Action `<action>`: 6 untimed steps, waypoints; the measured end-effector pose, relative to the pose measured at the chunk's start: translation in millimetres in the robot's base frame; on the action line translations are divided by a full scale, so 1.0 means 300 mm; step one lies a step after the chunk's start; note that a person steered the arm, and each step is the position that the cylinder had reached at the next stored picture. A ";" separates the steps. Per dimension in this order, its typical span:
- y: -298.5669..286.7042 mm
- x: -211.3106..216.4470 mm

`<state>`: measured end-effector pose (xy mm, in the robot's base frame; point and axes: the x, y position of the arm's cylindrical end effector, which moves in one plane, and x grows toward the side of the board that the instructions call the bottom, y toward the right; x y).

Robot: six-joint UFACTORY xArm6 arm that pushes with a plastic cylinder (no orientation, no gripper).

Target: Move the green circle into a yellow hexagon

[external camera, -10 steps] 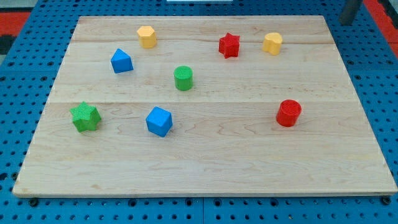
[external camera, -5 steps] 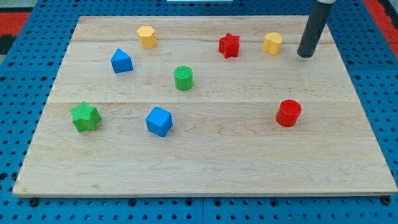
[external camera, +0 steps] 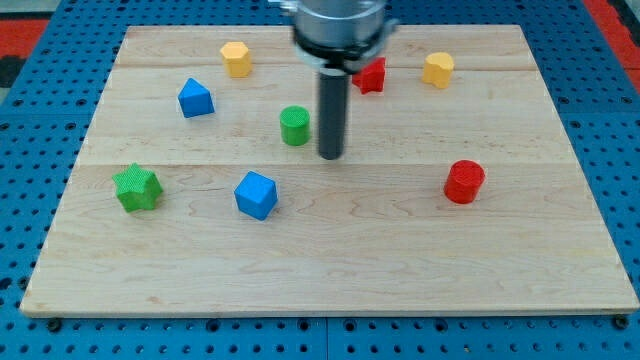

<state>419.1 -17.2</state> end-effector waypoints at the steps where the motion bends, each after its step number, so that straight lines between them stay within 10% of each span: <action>1: -0.107 -0.122; 4: -0.121 -0.137; 6: -0.150 -0.409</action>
